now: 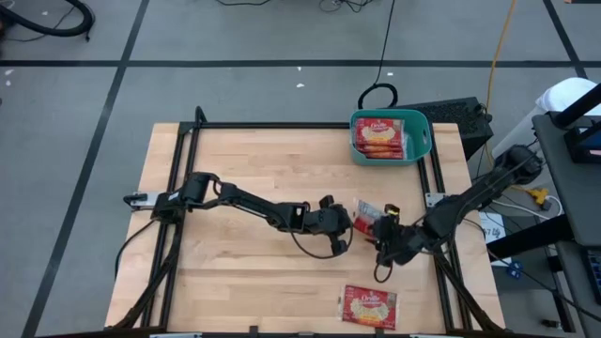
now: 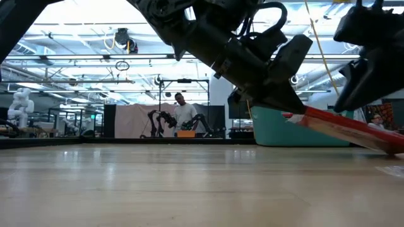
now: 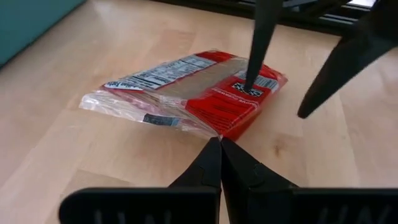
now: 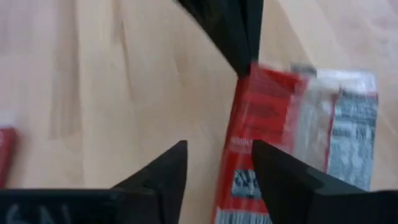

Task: Sort popcorn bags into baskets
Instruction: Put the red popcorn bag into the blue bin

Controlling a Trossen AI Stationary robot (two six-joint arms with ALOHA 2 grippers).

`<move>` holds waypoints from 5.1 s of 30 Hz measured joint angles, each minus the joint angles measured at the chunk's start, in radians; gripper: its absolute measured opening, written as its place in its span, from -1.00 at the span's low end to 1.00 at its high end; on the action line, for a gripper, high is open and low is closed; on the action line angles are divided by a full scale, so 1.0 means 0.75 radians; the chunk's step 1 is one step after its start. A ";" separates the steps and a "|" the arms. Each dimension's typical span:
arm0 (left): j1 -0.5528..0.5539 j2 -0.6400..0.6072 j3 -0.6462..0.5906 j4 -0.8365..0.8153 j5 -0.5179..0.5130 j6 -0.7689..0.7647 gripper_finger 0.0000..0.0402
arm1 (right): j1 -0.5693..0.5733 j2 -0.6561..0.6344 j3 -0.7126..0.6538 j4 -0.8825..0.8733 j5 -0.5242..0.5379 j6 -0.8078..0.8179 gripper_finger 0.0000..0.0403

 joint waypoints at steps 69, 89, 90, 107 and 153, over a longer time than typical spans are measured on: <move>-0.067 -0.165 0.002 -0.168 -0.107 0.536 0.30 | -0.424 -0.326 0.009 -0.085 -0.514 -0.617 -0.98; 0.059 -0.210 0.002 -0.420 -0.049 0.500 -0.81 | -0.590 -0.407 0.006 -0.028 -0.382 -0.799 -0.27; 0.061 -0.228 -0.001 -0.467 -0.044 0.486 -0.83 | -0.590 -0.413 0.002 -0.029 -0.380 -0.801 -0.20; 0.273 -0.926 -0.659 -0.128 0.191 0.336 -0.85 | -0.603 -0.462 -0.294 0.601 -0.244 -0.984 0.08; 0.202 -0.845 -1.105 1.077 0.172 0.355 -0.30 | -0.967 -0.296 -0.295 1.319 -0.701 -1.007 -0.87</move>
